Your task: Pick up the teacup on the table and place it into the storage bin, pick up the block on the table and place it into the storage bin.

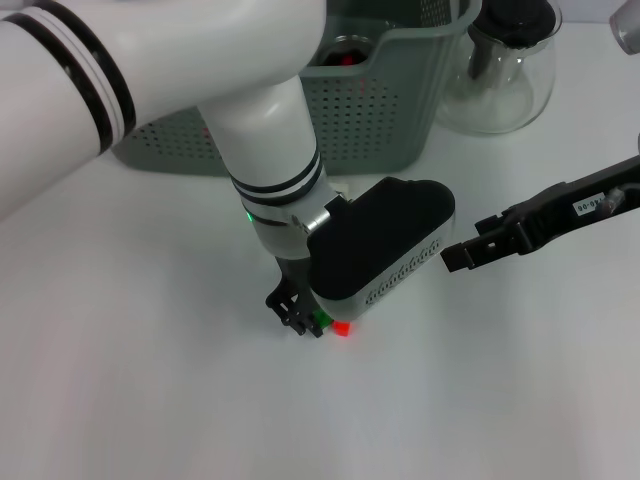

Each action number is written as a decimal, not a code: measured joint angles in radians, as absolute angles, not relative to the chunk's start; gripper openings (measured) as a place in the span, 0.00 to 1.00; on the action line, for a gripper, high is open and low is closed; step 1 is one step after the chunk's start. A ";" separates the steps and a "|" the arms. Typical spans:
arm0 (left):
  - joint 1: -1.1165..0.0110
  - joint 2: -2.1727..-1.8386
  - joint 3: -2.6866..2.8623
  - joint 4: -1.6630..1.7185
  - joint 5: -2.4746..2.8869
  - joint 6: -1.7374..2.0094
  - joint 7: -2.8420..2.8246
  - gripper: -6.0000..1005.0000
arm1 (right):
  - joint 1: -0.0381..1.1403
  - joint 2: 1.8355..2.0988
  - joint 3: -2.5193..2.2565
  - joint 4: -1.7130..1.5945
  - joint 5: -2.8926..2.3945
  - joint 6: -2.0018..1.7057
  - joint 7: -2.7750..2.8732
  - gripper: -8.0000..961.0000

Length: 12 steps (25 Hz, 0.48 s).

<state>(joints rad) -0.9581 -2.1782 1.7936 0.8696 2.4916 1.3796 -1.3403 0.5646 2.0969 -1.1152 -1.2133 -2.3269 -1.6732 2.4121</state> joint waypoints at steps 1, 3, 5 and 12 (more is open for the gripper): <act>-0.958 -2.178 1.791 0.873 2.489 1.388 -1.343 0.45 | 0.564 2.097 -1.115 -1.213 -2.327 -1.673 2.412 0.87; -0.957 -2.177 1.765 0.894 2.483 1.417 -1.351 0.43 | 0.562 2.096 -1.115 -1.214 -2.327 -1.673 2.411 0.87; -0.955 -2.174 1.695 0.925 2.480 1.475 -1.358 0.42 | 0.559 2.096 -1.115 -1.219 -2.326 -1.674 2.410 0.87; -0.925 -2.167 1.135 1.059 2.457 1.744 -1.354 0.40 | 0.556 2.092 -1.105 -1.222 -2.325 -1.682 2.397 0.87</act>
